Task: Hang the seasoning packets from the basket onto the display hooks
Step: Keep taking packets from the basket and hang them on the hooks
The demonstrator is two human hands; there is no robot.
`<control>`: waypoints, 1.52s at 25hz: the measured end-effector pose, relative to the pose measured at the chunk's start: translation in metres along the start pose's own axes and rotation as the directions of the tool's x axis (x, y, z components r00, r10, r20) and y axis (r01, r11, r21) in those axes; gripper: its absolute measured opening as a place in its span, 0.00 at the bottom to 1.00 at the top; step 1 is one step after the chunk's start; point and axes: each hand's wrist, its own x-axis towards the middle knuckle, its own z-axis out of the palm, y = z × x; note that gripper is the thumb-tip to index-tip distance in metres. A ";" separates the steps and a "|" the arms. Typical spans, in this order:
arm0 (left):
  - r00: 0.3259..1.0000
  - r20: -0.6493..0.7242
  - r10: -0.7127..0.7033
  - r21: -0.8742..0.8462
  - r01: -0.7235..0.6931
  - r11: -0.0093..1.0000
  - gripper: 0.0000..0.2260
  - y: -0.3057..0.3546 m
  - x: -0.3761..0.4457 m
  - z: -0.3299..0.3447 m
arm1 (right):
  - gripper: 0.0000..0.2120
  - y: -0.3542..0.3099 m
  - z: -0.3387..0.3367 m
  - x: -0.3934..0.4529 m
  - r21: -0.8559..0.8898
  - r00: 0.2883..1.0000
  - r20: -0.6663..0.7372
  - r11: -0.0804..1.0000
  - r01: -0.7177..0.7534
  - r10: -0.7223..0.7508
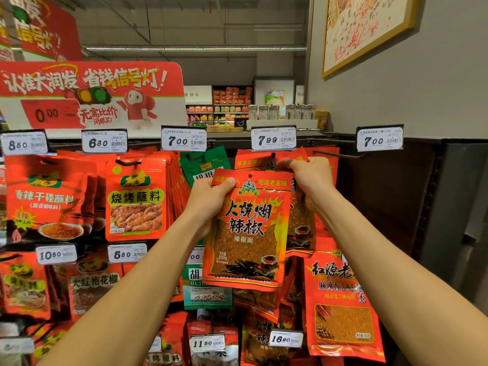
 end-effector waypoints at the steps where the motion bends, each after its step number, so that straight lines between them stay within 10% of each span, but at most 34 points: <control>1: 1.000 -0.012 -0.005 0.006 0.005 1.000 0.06 -0.003 0.002 0.002 | 0.11 0.003 0.001 0.002 0.014 1.000 -0.001 1.000 -0.025 0.025; 13: 0.998 -0.033 0.051 -0.048 -0.053 0.997 0.04 0.004 0.003 0.004 | 0.13 0.013 0.010 0.021 -0.177 1.000 -0.003 0.984 0.012 -0.013; 18: 0.996 0.014 0.083 -0.059 -0.082 0.995 0.05 0.010 0.004 0.023 | 0.08 0.022 -0.029 -0.010 -0.164 0.909 -0.296 0.953 0.255 -0.294; 23: 0.998 -0.021 0.052 -0.104 -0.054 0.993 0.08 0.020 0.010 0.054 | 0.23 0.011 -0.037 -0.019 0.048 0.975 -0.015 0.974 0.222 -0.221; 34: 0.988 -0.154 0.016 0.020 -0.014 1.000 0.14 0.023 0.027 0.062 | 0.22 0.006 -0.012 -0.004 -0.201 0.974 -0.085 0.961 0.190 -0.210; 38: 0.962 -0.159 0.220 0.197 -0.188 0.962 0.12 -0.004 0.015 0.041 | 0.18 0.023 -0.025 -0.007 -0.253 0.977 -0.049 0.949 0.187 -0.206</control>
